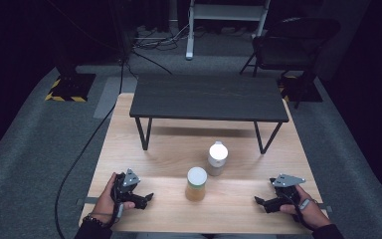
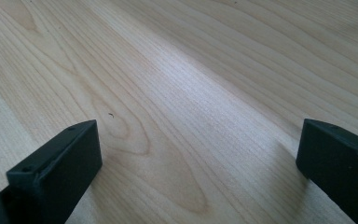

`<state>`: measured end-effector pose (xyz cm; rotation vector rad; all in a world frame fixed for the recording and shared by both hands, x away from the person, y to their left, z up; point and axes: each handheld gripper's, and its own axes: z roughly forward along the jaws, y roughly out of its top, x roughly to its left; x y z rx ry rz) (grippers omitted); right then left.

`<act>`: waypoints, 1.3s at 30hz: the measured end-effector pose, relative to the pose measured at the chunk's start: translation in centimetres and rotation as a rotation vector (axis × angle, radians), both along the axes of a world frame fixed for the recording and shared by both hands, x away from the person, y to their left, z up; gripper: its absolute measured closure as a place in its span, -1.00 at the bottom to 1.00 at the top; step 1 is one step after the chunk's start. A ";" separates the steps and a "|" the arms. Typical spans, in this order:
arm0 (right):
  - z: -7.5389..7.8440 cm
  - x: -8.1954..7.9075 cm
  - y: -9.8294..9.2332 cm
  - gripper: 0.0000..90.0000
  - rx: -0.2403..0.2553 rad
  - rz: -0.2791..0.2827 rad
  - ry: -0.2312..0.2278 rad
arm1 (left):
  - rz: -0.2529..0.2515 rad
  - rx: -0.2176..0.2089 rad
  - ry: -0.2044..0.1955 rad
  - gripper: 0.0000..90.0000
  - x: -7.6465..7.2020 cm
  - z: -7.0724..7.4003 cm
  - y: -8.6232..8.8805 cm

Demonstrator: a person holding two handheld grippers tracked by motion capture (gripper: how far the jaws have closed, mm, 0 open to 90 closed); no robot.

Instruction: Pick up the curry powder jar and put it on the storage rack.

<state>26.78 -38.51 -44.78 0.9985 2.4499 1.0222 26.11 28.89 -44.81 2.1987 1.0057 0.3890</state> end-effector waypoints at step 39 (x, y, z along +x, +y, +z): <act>0.0 0.1 0.0 -1.00 0.000 0.005 0.000 | -0.002 -0.014 -0.055 -0.95 -1.6 1.5 -1.9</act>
